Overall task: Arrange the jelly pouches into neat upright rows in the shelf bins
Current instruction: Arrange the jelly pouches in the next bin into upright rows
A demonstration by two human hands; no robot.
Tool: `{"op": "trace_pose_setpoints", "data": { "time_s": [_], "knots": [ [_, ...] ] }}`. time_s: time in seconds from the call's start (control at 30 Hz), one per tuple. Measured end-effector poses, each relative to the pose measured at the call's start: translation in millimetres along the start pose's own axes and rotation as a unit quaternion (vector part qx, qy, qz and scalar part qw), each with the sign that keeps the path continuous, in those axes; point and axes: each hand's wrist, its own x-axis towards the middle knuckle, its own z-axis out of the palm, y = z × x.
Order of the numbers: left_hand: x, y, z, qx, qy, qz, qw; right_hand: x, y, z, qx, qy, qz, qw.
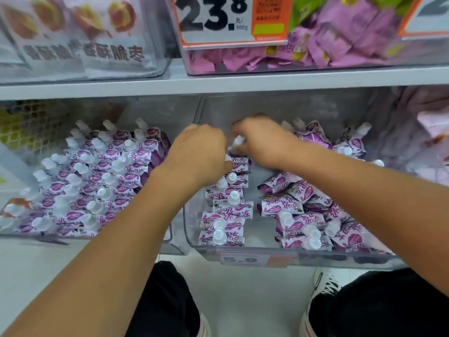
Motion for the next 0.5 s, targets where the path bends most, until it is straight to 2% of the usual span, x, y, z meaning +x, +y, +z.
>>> {"op": "trace_pose_setpoints", "data": {
  "time_s": [0.07,0.13,0.2,0.3,0.33,0.4,0.47,0.5],
  "knots": [
    [1,0,3,0.003,0.009,-0.014,1.000,16,4,3,0.043,-0.097,-0.006,0.994],
    [2,-1,4,0.002,0.014,-0.019,1.000,26,10,-2,0.097,-0.153,0.019,0.983],
    [7,1,-1,-0.013,0.013,-0.018,1.000,28,14,-5,0.171,-0.167,0.036,0.970],
    [23,3,-6,0.020,-0.052,-0.010,0.998,21,17,-6,0.173,-0.182,0.032,0.967],
    [28,3,-6,0.043,-0.078,-0.005,0.996,15,18,-8,0.134,-0.176,0.023,0.975],
    [35,2,-3,0.069,-0.113,0.003,0.991,-3,22,-17,-0.036,-0.130,-0.004,0.991],
    [37,0,2,0.079,-0.123,0.011,0.989,-27,28,-27,-0.215,-0.063,-0.003,0.975],
    [38,0,2,0.085,-0.128,0.015,0.988,-38,32,-30,-0.269,-0.038,0.011,0.962]
  ]
}}
